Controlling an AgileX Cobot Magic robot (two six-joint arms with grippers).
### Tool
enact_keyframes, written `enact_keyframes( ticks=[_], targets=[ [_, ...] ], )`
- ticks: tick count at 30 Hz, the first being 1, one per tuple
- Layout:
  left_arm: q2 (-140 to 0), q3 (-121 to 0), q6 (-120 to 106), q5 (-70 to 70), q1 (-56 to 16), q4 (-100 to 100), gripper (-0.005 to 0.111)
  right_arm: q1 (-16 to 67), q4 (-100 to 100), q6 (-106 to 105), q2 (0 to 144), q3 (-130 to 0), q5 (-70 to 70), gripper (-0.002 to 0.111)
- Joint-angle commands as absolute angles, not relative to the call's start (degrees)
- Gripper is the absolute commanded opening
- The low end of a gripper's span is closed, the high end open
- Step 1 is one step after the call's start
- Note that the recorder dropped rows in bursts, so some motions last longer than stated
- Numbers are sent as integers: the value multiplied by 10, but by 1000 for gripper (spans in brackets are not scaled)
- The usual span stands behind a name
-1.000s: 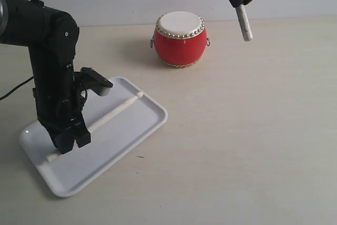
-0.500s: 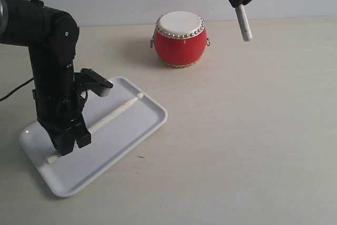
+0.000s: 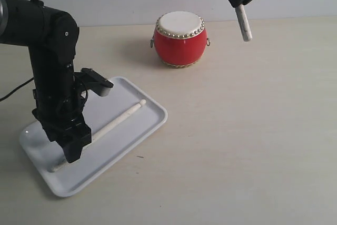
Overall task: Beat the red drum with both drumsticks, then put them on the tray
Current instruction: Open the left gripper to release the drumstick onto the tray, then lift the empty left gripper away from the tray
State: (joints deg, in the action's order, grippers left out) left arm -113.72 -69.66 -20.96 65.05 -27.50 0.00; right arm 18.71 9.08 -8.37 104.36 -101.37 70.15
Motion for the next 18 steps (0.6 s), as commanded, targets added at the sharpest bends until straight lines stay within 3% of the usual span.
enact_keyframes(
  ticks=[1,8,11,16,18],
  targets=[
    [-1136,-695,-208,662,-273,3,73,186,92,-88,1040,-1015,700,0],
    [-1109,-703,-205,671,-273,32,65,186,94,-88,1040,-1015,700,0],
    [-1096,-725,-188,671,-273,32,49,186,95,-88,1040,-1015,700,0],
    [-1068,-737,-160,623,-273,34,0,186,104,-88,1040,-1014,700,0],
    [-1056,-735,-124,570,-273,38,0,186,104,-88,1040,-1014,700,0]
  ],
)
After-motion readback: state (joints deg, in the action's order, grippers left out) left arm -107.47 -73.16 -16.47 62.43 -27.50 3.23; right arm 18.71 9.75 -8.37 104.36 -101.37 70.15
